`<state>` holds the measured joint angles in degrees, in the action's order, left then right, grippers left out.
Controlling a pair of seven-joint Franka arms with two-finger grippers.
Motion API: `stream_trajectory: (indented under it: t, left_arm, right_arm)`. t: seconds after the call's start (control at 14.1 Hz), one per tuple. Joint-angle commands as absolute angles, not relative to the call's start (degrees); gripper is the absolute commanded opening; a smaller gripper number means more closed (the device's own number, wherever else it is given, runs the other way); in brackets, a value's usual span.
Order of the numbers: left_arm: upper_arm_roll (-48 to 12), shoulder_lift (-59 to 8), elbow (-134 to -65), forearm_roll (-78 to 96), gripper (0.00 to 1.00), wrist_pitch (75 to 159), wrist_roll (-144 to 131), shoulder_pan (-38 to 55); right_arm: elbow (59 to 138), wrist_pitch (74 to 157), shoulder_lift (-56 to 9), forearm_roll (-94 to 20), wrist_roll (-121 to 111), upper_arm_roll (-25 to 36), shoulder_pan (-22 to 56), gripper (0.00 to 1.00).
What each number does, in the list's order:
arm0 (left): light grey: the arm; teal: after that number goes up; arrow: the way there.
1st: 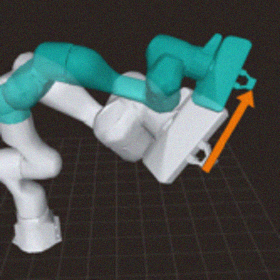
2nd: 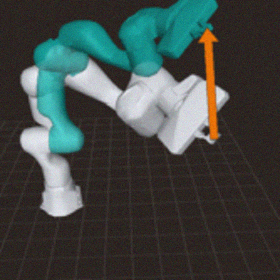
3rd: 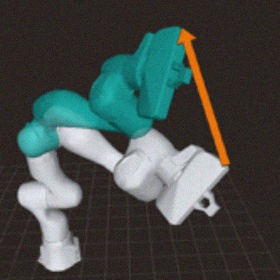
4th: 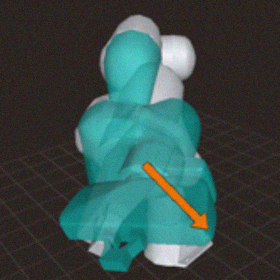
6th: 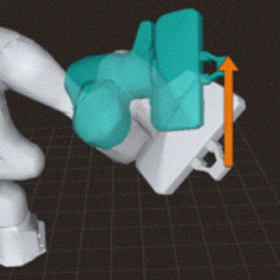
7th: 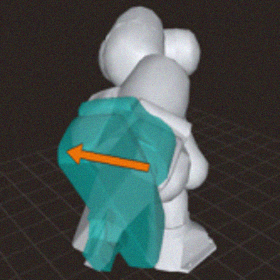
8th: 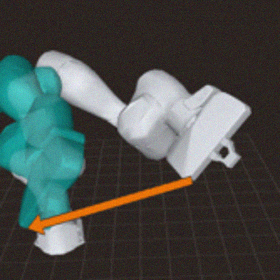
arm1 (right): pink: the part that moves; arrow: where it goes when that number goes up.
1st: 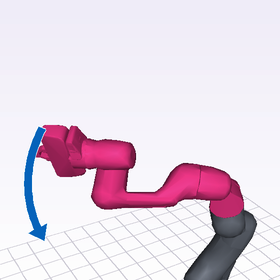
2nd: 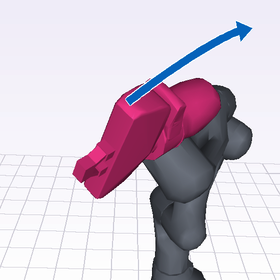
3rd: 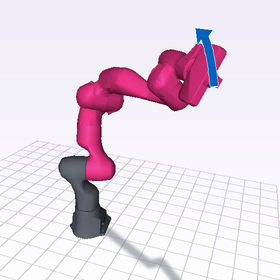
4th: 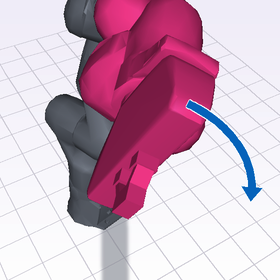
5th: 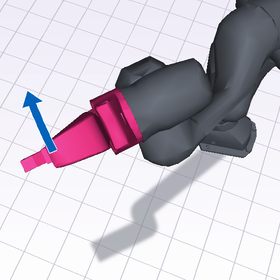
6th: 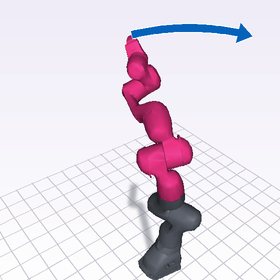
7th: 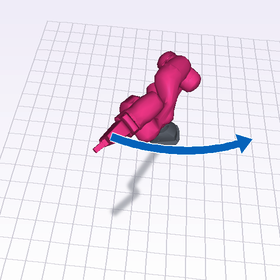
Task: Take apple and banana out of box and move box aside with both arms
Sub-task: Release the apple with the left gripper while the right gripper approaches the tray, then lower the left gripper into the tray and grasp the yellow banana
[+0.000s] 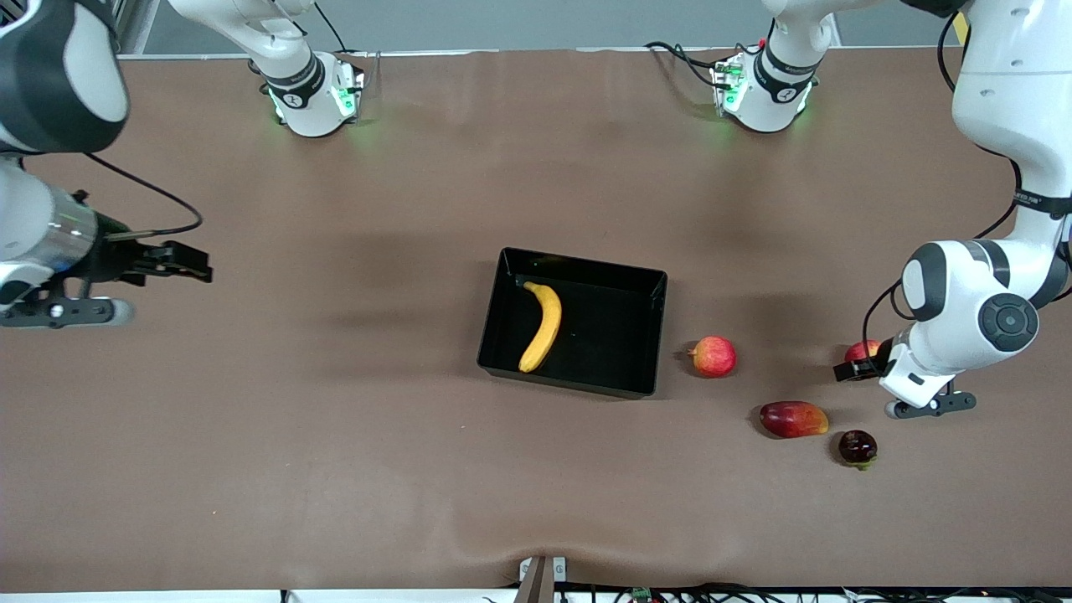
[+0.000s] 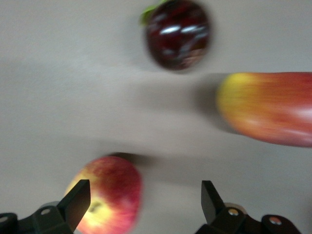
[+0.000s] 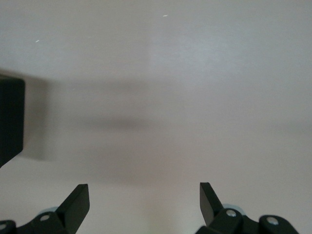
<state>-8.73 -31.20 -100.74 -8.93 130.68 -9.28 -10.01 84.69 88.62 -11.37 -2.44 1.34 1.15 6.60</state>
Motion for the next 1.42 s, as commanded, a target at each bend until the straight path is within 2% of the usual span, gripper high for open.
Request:
stream_trajectory:
  t: [0.0,0.21,0.57,1.0,1.35]
  left_arm:
    - [-12.38,-26.99,-98.80,-9.05,1.00,122.90,-11.41,-9.84]
    - [-19.05,-26.37,-95.19,-9.14,1.00,116.12,-20.45,-9.84]
    - [-27.15,-26.98,-93.43,-9.32,1.00,115.22,-33.73,-8.88]
    - [-27.86,-28.91,-92.99,-10.02,1.00,117.50,-39.29,-0.98]
    - [-27.60,-32.16,-92.99,-10.02,1.00,124.17,-39.81,7.19]
  right_arm:
    - [83.94,88.50,-12.56,-2.81,0.70,1.41,10.97,1.00]
    - [83.94,89.12,-13.80,-2.73,0.70,1.41,14.05,1.00]
    - [84.02,89.30,-15.64,-2.64,0.70,1.49,19.32,1.00]
    - [84.02,88.95,-20.30,-2.64,0.70,1.41,19.95,1.00]
    - [83.94,89.73,-22.84,-2.37,0.79,1.49,19.34,1.00]
